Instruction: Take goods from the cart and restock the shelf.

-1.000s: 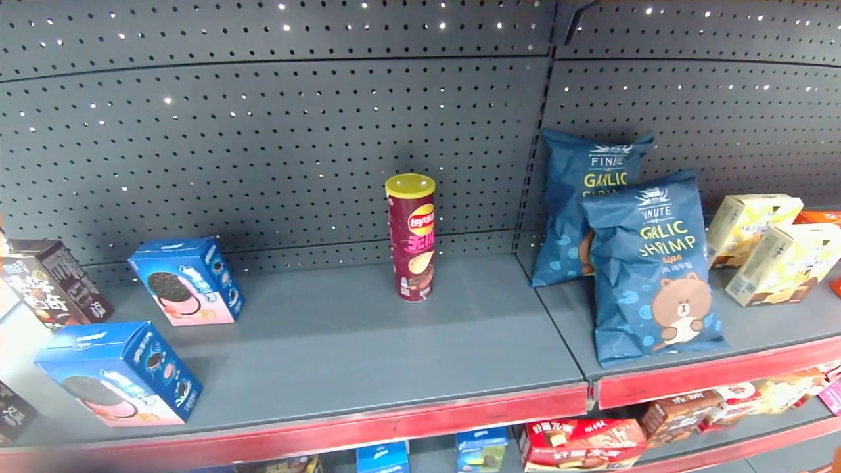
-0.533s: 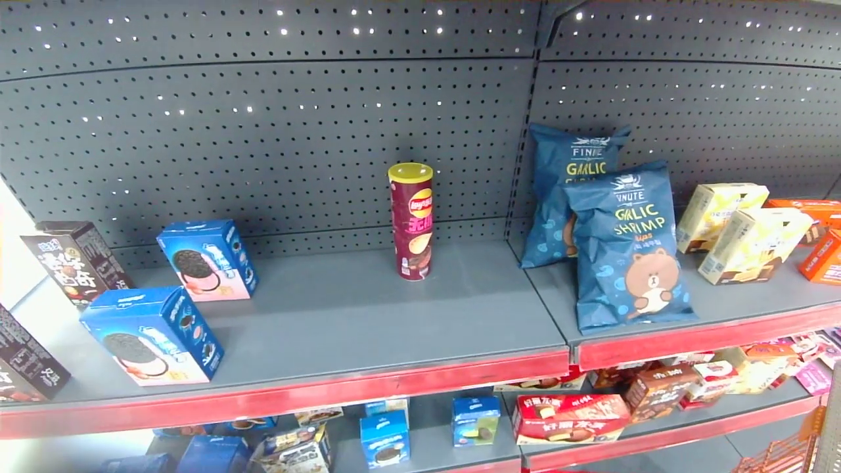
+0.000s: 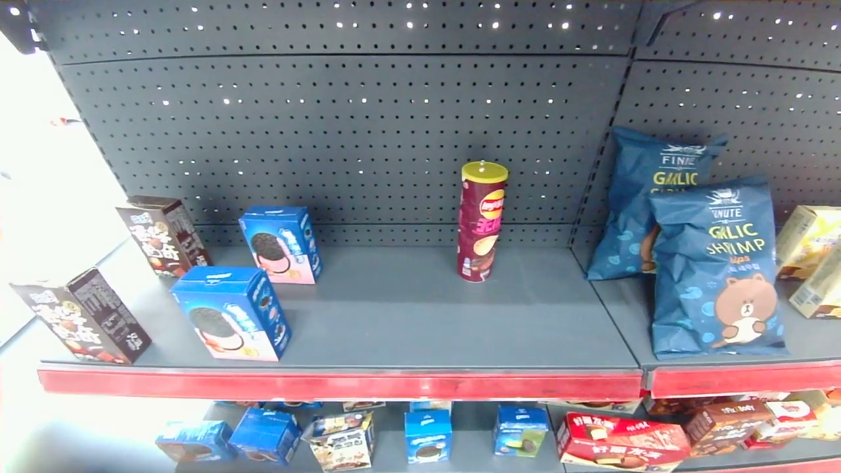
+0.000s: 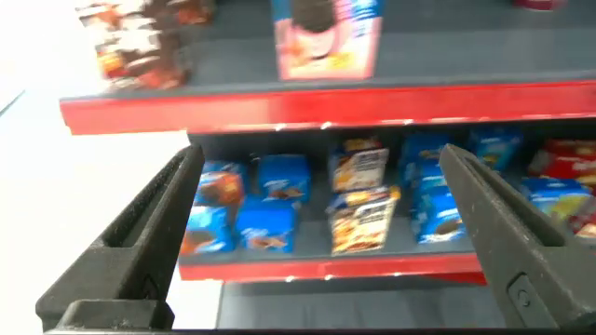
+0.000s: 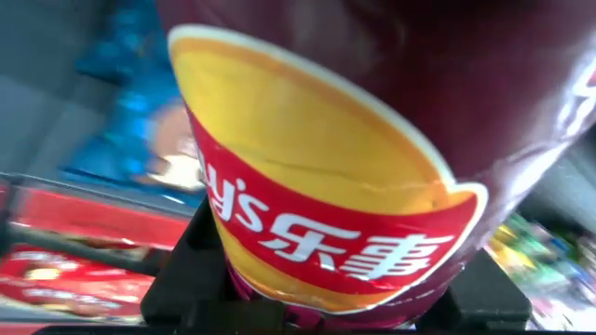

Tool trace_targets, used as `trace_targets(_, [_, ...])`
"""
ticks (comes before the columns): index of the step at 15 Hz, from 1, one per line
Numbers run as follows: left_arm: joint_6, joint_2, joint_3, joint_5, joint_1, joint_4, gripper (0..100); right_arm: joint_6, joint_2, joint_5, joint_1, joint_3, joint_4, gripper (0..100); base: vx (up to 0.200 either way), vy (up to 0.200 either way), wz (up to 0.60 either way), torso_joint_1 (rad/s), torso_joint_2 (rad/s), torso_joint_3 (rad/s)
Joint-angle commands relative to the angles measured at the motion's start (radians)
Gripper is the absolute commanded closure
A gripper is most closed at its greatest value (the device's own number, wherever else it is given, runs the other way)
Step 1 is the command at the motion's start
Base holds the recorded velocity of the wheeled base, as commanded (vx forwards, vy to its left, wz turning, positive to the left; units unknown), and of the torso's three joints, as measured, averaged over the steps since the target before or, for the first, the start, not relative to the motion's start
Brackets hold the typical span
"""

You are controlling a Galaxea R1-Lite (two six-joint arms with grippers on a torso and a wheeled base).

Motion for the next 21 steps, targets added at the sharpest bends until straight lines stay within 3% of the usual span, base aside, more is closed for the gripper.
trace_targets(1, [0.000, 0.000, 0.000, 0.000, 0.000, 0.001, 0, -0.001, -0.005, -0.001, 0.000, 0.001, -0.002, 100, 0.000, 0.000, 0.00, 0.000, 0.00, 0.000])
trace_targets(21, [0.000, 0.002, 0.001, 0.000, 0.000, -0.001, 0, -0.018, -0.013, 0.001, 0.000, 0.020, -0.001, 100, 0.000, 0.000, 0.00, 0.023, -0.05, -0.029])
